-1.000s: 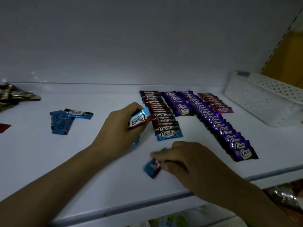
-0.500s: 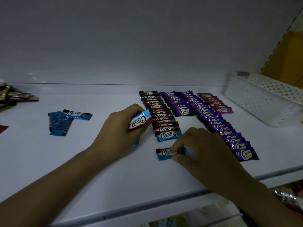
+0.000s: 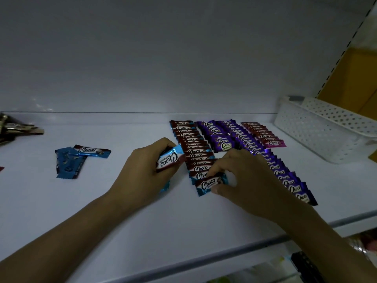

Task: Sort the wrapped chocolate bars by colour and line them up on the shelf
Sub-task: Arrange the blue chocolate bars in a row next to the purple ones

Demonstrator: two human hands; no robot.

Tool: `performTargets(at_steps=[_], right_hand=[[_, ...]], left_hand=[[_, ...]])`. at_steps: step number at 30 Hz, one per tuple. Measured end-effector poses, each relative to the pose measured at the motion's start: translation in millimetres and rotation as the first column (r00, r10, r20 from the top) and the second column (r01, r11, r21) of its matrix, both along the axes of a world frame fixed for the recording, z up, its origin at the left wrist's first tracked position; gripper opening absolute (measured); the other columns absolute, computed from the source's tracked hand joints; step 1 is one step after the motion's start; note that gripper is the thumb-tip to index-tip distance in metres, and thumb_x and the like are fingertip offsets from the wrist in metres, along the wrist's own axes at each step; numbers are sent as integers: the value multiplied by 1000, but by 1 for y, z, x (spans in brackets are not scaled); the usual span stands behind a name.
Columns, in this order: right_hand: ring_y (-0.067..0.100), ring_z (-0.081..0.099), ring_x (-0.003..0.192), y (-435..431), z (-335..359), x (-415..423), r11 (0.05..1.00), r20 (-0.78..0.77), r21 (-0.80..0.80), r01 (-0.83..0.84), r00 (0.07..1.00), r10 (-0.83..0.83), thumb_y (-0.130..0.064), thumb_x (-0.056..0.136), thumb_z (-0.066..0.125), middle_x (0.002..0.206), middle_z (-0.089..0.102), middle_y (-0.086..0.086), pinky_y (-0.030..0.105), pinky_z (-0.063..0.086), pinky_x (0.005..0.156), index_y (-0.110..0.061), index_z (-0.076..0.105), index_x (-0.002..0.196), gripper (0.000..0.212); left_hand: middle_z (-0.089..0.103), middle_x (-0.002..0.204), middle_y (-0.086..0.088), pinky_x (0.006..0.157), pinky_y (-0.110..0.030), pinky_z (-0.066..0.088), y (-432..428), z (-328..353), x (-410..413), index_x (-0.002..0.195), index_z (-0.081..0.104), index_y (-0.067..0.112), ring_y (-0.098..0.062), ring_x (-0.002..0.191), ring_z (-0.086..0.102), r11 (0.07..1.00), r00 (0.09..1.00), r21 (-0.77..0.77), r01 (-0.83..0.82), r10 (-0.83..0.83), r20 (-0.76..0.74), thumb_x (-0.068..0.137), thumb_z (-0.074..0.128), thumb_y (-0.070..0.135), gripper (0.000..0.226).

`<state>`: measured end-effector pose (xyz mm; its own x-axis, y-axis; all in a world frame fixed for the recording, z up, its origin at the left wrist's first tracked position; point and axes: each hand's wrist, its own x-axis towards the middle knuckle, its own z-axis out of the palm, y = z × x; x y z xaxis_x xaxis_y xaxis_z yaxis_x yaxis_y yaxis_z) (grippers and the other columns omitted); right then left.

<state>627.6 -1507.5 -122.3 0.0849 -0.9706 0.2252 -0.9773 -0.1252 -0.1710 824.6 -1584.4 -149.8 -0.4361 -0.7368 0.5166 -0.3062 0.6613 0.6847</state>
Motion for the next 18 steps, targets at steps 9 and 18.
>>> performTargets(at_steps=[9, 18], right_hand=[[5, 44, 108, -8, -5, -2, 997, -28, -40, 60, 998, -61, -52, 79, 65, 116, 55, -16, 27, 22, 90, -36, 60, 116, 41], [-2, 64, 72, -3, -8, 79, 989, 698, 61, -137, 714, 56, -57, 74, 64, 77, 68, -9, 14, 49, 65, -29, 52, 93, 36]], left_hand=[[62, 77, 17, 60, -16, 49, 1, 3, 1, 88, 55, 34, 1, 77, 60, 999, 999, 37, -22, 23, -32, 78, 51, 49, 18], [62, 70, 12, 62, -23, 54, -2, 10, -4, 88, 57, 15, -5, 68, 61, 954, 909, 291, -72, 183, -375, 93, 58, 22, 9]])
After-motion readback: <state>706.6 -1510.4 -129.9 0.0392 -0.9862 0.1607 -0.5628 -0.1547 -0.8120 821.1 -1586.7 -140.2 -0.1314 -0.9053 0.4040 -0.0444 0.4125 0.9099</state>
